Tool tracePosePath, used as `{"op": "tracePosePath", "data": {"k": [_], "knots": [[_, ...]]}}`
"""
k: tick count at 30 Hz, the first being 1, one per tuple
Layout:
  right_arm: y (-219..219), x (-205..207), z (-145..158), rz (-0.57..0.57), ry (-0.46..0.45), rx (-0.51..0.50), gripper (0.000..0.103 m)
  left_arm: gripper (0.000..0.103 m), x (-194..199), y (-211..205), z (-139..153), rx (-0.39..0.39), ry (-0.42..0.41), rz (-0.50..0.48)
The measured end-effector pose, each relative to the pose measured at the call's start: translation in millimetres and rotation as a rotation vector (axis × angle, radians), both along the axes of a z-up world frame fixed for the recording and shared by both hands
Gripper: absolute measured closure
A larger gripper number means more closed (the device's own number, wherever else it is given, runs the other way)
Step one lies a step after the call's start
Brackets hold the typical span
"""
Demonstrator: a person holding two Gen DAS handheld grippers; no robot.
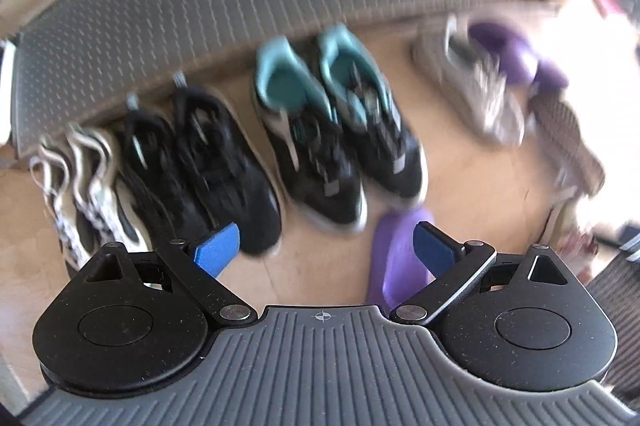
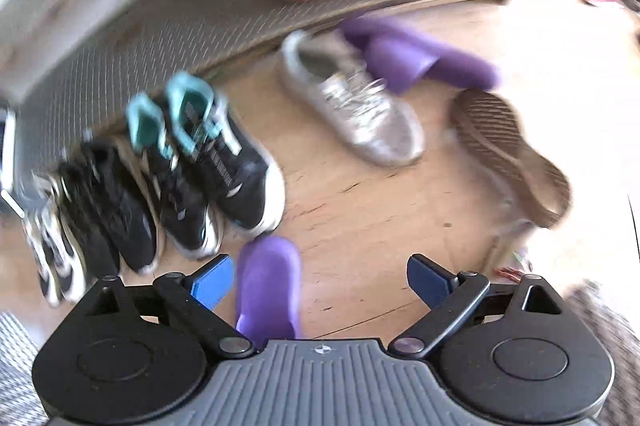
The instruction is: Organize scattered shoes
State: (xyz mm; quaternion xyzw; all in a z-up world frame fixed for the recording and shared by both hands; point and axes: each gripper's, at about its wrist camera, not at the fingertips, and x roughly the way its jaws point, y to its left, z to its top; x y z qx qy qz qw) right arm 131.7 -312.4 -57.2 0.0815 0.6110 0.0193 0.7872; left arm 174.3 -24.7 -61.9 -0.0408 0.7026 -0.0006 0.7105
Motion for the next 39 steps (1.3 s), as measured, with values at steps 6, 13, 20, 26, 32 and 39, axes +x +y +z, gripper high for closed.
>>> {"op": "tracePosePath", "data": {"k": [6, 13, 20, 26, 32, 39], "knots": [[-55, 15, -30, -0.172, -0.014, -0.09, 0.015, 0.007, -24, -36, -16, -0.032, 0.075, -0.035], [-69, 39, -9, -0.246, 0.027, 0.133, 0.014, 0.007, 15, -76, -25, -0.119, 0.015, -0.019], [-66, 90, 41, -0.256, -0.109, 0.267, 0.01, 0.021, 59, -94, -56, -0.227, -0.04, 0.009], [-86, 92, 74, -0.324, -0.177, 0.441, 0.006, 0.022, 88, -107, -114, -0.296, 0.039, 0.23], [-141, 87, 77, -0.547, -0.16, 0.53, 0.006, 0.012, 85, -168, -145, -0.253, 0.126, 0.093], [-194, 59, 99, -0.753, -0.285, 0.648, 0.005, 0.01, 56, -252, -160, -0.348, 0.198, -0.006]]}}
